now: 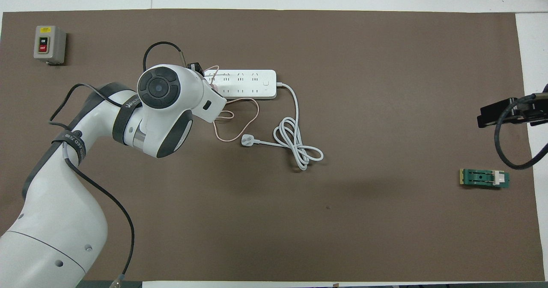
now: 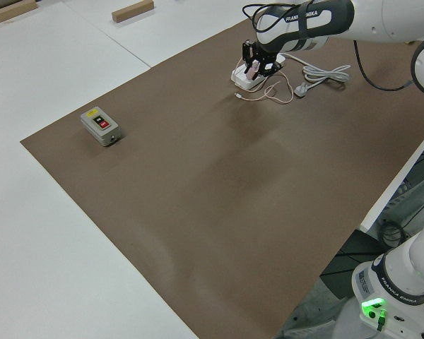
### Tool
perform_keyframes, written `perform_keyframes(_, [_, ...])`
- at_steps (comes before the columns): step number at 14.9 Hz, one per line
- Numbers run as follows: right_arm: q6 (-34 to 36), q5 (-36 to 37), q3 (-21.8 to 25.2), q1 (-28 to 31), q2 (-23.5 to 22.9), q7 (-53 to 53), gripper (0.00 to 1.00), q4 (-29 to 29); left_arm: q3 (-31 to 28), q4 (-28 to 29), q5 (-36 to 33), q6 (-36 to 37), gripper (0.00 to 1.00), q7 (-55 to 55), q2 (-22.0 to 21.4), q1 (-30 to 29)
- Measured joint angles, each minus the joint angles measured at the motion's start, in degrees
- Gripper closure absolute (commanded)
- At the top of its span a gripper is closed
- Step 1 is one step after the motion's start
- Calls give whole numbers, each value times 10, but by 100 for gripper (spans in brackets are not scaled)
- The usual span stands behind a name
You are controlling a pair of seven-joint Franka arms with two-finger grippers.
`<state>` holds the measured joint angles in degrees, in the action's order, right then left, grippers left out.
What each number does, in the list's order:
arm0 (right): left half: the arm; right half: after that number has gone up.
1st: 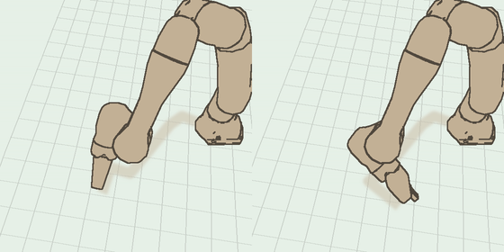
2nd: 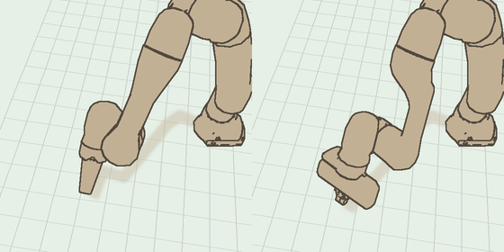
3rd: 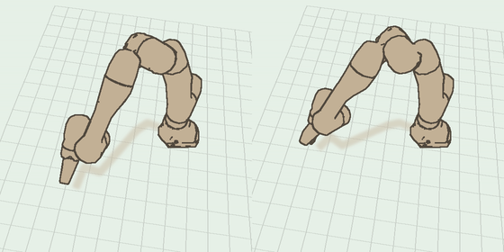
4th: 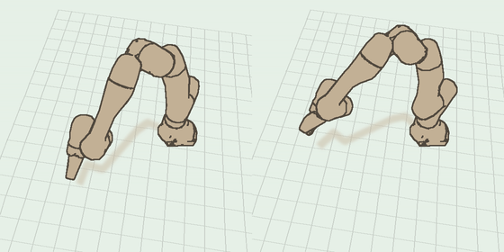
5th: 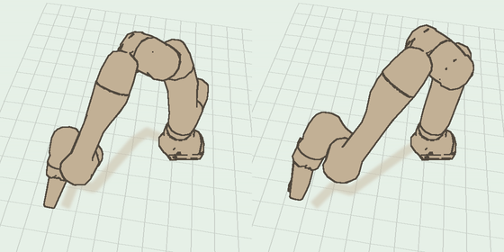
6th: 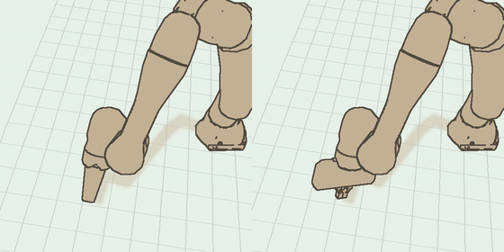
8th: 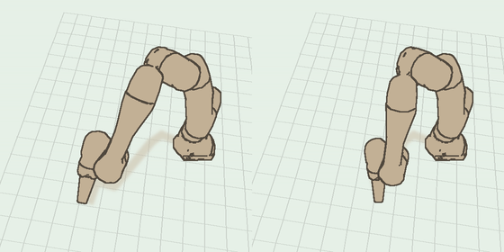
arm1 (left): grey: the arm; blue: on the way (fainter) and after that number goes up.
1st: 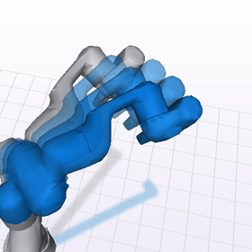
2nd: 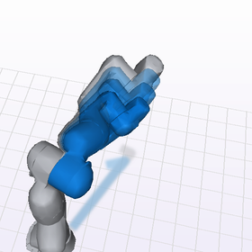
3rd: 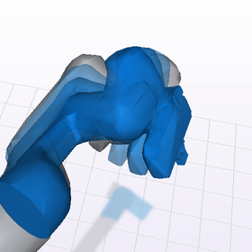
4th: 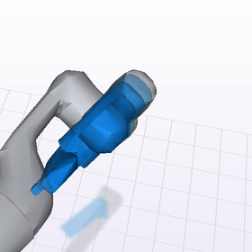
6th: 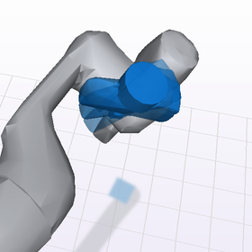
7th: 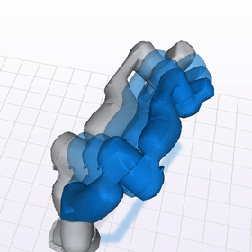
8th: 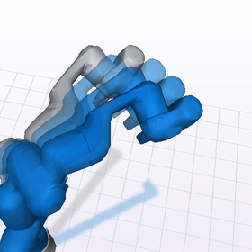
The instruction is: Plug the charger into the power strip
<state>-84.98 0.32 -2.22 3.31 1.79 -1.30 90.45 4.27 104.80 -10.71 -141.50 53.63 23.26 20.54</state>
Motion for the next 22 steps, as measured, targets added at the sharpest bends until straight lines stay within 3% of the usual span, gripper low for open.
perform_keyframes(8, [0, 0, 2, 1, 0, 0, 0, 0, 0, -3, 14, 9, 100, -1, 0, 0])
perform_keyframes(12, [0, 0, 2, 1, 0, 0, 0, 0, 2, -24, 52, 80, 100, -1, 1, 0])
perform_keyframes(16, [0, 0, 2, 1, 0, 0, 0, 0, 3, -27, 65, 90, 100, -1, 3, 0])
perform_keyframes(22, [0, 0, 2, 1, 0, 0, 0, 0, 0, -148, 78, 172, 100, 6, 37, -9])
